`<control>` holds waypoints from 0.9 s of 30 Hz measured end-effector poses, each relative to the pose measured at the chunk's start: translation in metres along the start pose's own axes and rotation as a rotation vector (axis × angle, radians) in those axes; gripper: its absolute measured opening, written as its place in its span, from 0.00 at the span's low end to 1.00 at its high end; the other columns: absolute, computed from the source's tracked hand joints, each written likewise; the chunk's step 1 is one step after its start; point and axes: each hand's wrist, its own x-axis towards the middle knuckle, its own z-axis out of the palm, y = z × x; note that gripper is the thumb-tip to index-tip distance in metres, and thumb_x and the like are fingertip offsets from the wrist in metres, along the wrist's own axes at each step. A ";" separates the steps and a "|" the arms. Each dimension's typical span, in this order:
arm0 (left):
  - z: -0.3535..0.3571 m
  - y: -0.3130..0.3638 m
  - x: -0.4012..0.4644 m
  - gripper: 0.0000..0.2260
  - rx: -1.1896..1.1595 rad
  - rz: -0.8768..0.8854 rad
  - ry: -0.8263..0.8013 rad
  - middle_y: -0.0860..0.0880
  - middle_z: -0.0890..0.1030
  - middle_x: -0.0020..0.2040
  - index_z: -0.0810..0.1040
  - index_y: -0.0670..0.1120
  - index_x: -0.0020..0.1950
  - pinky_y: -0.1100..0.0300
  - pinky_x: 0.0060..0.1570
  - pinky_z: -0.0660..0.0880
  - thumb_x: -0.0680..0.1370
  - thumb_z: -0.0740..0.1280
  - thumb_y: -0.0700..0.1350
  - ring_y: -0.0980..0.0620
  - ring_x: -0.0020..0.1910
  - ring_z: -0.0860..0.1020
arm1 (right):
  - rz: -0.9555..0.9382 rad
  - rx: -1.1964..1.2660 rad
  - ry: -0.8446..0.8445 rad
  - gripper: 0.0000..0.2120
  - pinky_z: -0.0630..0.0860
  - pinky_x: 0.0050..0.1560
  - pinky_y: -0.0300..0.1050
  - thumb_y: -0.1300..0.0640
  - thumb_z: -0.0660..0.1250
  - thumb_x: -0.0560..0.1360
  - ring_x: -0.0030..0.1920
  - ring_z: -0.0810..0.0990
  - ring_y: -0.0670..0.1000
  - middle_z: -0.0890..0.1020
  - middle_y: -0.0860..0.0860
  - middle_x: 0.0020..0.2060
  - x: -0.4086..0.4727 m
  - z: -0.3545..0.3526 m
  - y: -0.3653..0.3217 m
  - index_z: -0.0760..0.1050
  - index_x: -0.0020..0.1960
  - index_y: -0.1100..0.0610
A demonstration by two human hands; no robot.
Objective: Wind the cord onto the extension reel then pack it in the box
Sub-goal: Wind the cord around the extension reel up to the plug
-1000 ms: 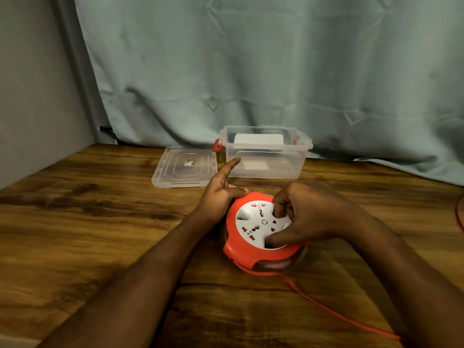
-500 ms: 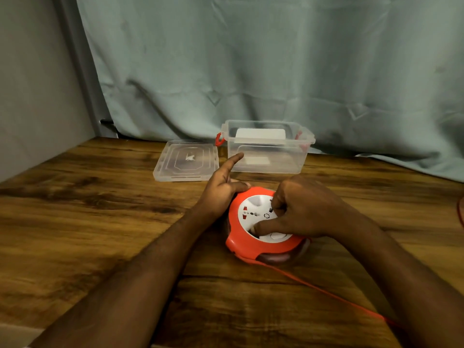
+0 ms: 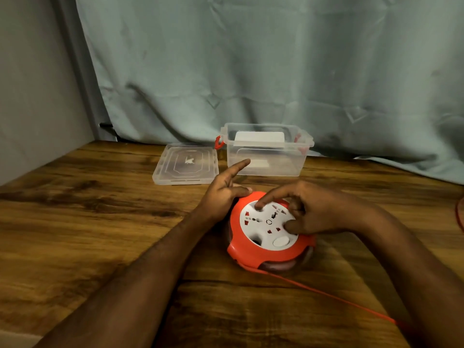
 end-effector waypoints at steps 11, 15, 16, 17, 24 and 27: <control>0.000 0.004 -0.002 0.29 0.021 -0.007 -0.030 0.48 0.82 0.28 0.64 0.48 0.76 0.62 0.29 0.76 0.78 0.62 0.29 0.53 0.27 0.80 | 0.080 0.063 -0.014 0.25 0.81 0.37 0.38 0.47 0.82 0.67 0.40 0.82 0.36 0.82 0.29 0.44 -0.008 -0.006 -0.006 0.79 0.61 0.37; 0.000 0.005 -0.004 0.29 0.033 0.004 -0.015 0.50 0.77 0.22 0.64 0.45 0.76 0.66 0.27 0.73 0.77 0.62 0.27 0.57 0.22 0.76 | 0.094 -0.064 0.053 0.28 0.81 0.46 0.44 0.36 0.82 0.60 0.51 0.80 0.41 0.81 0.36 0.54 -0.006 -0.003 -0.006 0.81 0.58 0.38; 0.000 0.006 -0.004 0.29 0.034 0.005 -0.008 0.51 0.77 0.21 0.64 0.44 0.75 0.67 0.26 0.72 0.77 0.61 0.26 0.58 0.21 0.76 | 0.095 -0.100 0.060 0.28 0.81 0.48 0.44 0.34 0.81 0.60 0.52 0.80 0.41 0.80 0.36 0.55 -0.006 -0.003 -0.008 0.81 0.57 0.39; 0.000 0.006 -0.004 0.28 0.034 0.004 0.002 0.51 0.76 0.21 0.64 0.44 0.75 0.67 0.26 0.72 0.77 0.61 0.26 0.58 0.21 0.76 | 0.102 -0.135 0.069 0.28 0.81 0.49 0.44 0.33 0.80 0.60 0.53 0.79 0.42 0.80 0.36 0.55 -0.006 -0.002 -0.010 0.81 0.57 0.40; -0.003 -0.002 0.001 0.26 -0.013 0.008 0.133 0.29 0.77 0.42 0.72 0.51 0.69 0.51 0.43 0.74 0.76 0.64 0.29 0.40 0.38 0.75 | 0.076 -0.350 0.205 0.28 0.67 0.34 0.42 0.24 0.71 0.61 0.36 0.73 0.41 0.77 0.41 0.33 0.004 0.011 -0.012 0.76 0.38 0.49; -0.001 -0.003 0.002 0.26 -0.017 0.014 0.135 0.30 0.76 0.45 0.73 0.51 0.69 0.50 0.43 0.74 0.75 0.64 0.29 0.38 0.40 0.74 | 0.072 -0.358 0.240 0.30 0.67 0.33 0.42 0.23 0.69 0.62 0.33 0.75 0.43 0.78 0.44 0.29 0.006 0.014 -0.013 0.76 0.32 0.51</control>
